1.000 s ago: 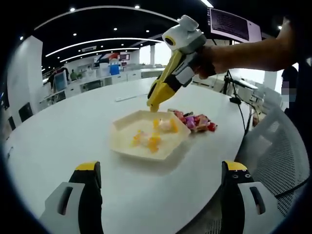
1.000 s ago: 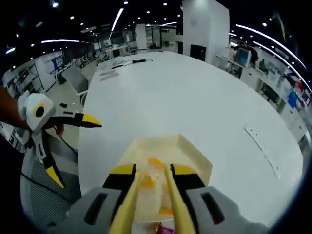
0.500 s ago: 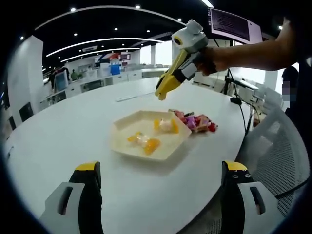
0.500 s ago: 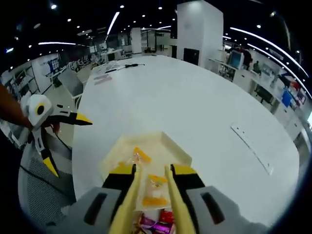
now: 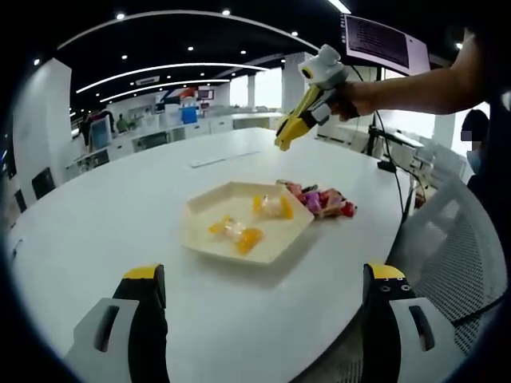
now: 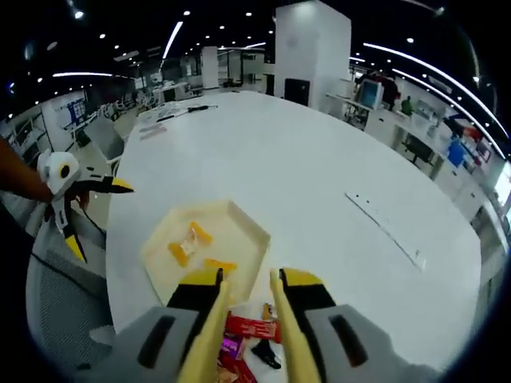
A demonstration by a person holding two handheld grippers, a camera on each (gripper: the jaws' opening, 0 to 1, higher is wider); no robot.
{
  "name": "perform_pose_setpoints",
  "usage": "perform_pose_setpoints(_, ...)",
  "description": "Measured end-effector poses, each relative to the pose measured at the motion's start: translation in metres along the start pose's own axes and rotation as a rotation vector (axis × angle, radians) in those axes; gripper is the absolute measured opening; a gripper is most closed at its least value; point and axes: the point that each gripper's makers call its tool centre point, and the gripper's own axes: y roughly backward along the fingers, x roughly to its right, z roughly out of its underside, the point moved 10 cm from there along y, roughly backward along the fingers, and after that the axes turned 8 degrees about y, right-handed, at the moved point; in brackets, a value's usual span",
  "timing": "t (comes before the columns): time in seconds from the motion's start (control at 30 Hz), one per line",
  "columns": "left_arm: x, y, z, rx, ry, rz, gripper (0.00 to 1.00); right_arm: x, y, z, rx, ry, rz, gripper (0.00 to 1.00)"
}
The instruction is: Place the target food into the container with the food tongs after gripping and lifting it, then release it inside without dropping or visibly crushing the food.
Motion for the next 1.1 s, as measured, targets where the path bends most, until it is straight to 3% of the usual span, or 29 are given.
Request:
perform_pose_setpoints(0.5, 0.000, 0.001, -0.001, 0.007, 0.003, -0.004, 1.00, 0.017, 0.024, 0.034, -0.018, -0.009, 0.050, 0.26)
perform_pose_setpoints(0.67, 0.000, 0.000, 0.000, 0.003, 0.003, -0.005, 0.99, 0.023, 0.025, 0.039, -0.024, -0.024, 0.076, 0.27)
perform_pose_setpoints(1.1, -0.001, 0.000, 0.001, -0.006, 0.009, -0.007, 0.99, 0.030, 0.010, 0.052, -0.037, 0.017, 0.066, 0.27)
